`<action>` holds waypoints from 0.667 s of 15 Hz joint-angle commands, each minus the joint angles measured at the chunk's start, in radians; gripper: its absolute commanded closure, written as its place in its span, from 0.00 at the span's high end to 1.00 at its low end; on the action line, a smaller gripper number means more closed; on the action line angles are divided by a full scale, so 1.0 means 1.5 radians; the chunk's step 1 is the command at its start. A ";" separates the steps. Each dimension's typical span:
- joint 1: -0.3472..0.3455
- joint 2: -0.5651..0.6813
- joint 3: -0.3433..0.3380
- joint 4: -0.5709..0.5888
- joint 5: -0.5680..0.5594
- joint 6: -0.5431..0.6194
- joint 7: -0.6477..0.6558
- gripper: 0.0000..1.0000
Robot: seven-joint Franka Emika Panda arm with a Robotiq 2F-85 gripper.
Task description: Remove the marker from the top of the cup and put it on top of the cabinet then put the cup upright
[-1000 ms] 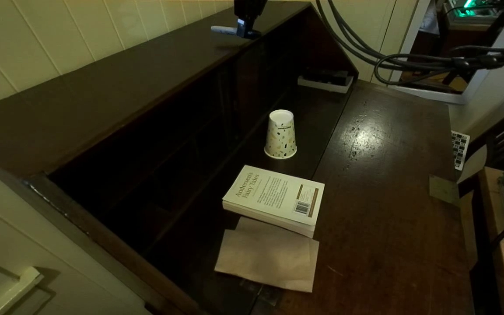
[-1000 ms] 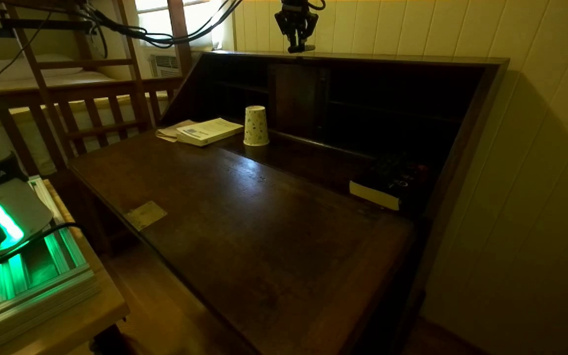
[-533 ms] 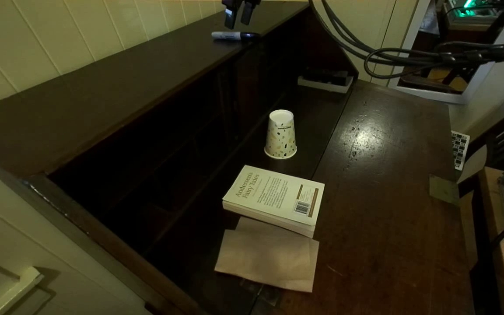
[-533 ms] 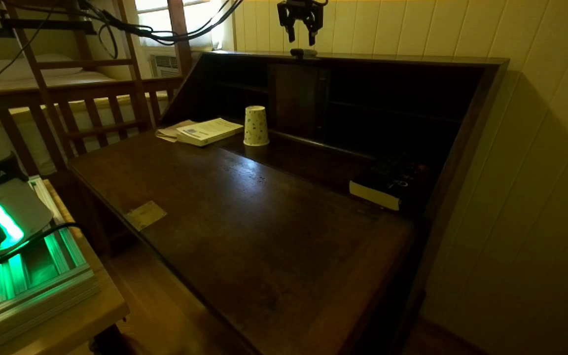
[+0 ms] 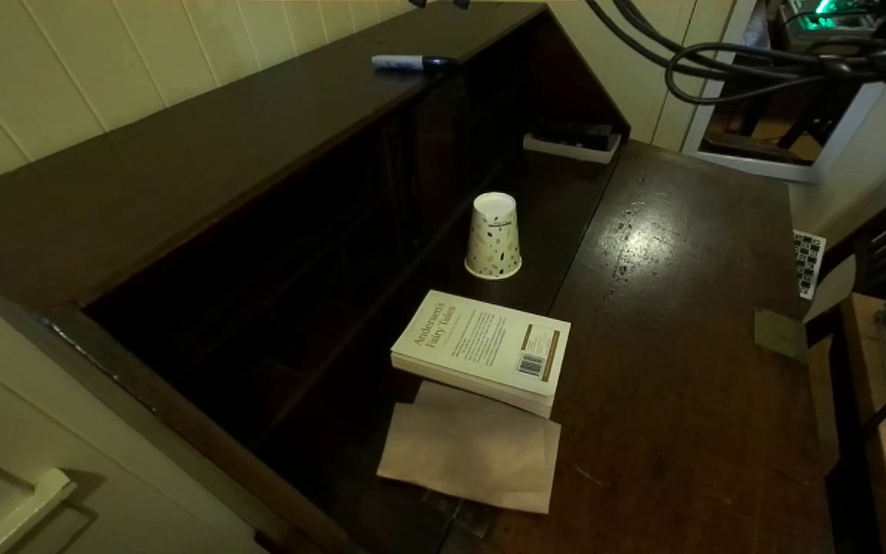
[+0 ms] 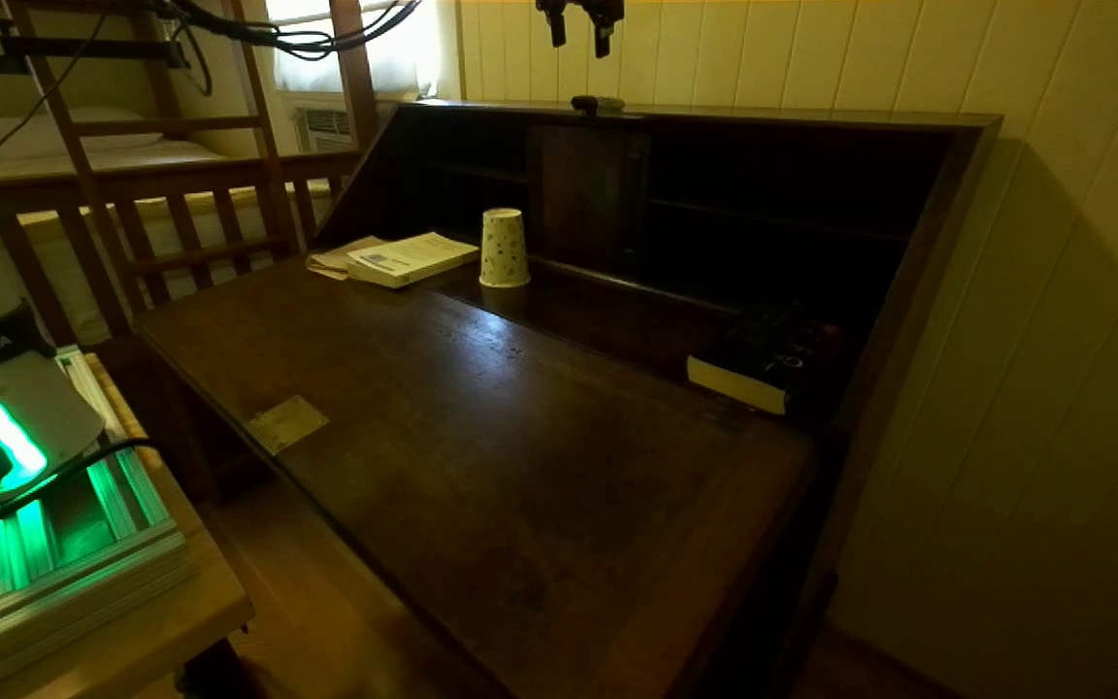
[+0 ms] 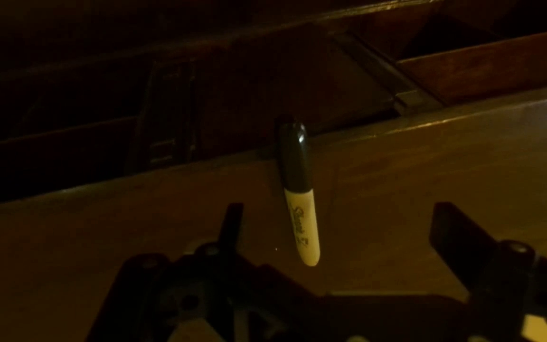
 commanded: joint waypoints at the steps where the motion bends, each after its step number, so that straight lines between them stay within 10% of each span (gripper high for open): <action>1: 0.009 -0.088 -0.005 -0.109 -0.008 -0.032 0.047 1.00; 10: 0.009 -0.100 -0.015 -0.142 -0.006 -0.051 0.046 1.00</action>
